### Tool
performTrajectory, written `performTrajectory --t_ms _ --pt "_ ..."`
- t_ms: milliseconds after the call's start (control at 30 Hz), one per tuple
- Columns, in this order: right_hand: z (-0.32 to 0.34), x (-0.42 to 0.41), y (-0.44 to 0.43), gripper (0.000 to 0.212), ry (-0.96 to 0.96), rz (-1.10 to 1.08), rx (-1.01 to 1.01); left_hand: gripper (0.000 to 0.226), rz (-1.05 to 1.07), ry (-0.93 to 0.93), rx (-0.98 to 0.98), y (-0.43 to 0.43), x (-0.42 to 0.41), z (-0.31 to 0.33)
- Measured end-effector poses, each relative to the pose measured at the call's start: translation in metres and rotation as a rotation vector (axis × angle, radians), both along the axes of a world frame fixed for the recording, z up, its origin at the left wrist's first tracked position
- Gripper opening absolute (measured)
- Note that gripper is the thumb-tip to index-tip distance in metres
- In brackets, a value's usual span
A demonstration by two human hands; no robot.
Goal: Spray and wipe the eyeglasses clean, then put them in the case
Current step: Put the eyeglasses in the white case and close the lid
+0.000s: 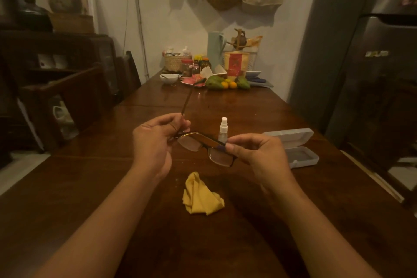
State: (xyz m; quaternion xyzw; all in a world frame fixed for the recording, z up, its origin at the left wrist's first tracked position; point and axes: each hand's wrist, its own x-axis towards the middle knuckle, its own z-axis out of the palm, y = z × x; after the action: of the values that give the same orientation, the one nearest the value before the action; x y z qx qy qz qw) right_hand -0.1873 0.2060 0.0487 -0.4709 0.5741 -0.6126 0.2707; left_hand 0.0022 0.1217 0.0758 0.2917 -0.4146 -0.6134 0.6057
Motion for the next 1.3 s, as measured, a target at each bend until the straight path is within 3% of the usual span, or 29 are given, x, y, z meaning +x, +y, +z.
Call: performTrajectory --t_ms 133,433,567,733,833,1000,1167,1300 --pt "0.001 -0.001 0.001 0.016 -0.052 0.023 0.014 0.011 -0.024 -0.031 -0.003 -0.003 0.001 -0.002" --pt "0.005 -0.005 0.005 0.017 -0.274 0.068 -0.039 0.017 -0.091 -0.009 0.03 -0.009 -0.003 -0.008" --pt "0.008 0.0 0.008 0.036 -0.355 0.228 -0.097 0.017 -0.113 0.055 0.127 -0.007 -0.006 -0.011" --pt "0.004 0.007 0.004 0.075 -0.317 0.294 -0.172 0.041 -0.173 0.184 0.281 0.0 -0.015 -0.013" --pt "0.001 0.012 0.002 0.078 -0.32 0.262 -0.186 0.044 -0.238 0.196 0.319 0.005 -0.023 -0.017" --pt "0.005 0.011 0.003 0.044 -0.26 0.215 -0.234 0.032 -0.347 -0.005 0.275 0.016 -0.039 -0.03" --pt "0.013 -0.009 0.009 0.044 -0.157 0.148 -0.193 0.016 -0.347 -0.244 0.137 0.022 -0.049 -0.035" --pt "0.033 -0.042 0.011 0.041 0.097 0.098 -0.104 0.009 -0.251 -0.465 -0.053 0.02 -0.052 -0.032"
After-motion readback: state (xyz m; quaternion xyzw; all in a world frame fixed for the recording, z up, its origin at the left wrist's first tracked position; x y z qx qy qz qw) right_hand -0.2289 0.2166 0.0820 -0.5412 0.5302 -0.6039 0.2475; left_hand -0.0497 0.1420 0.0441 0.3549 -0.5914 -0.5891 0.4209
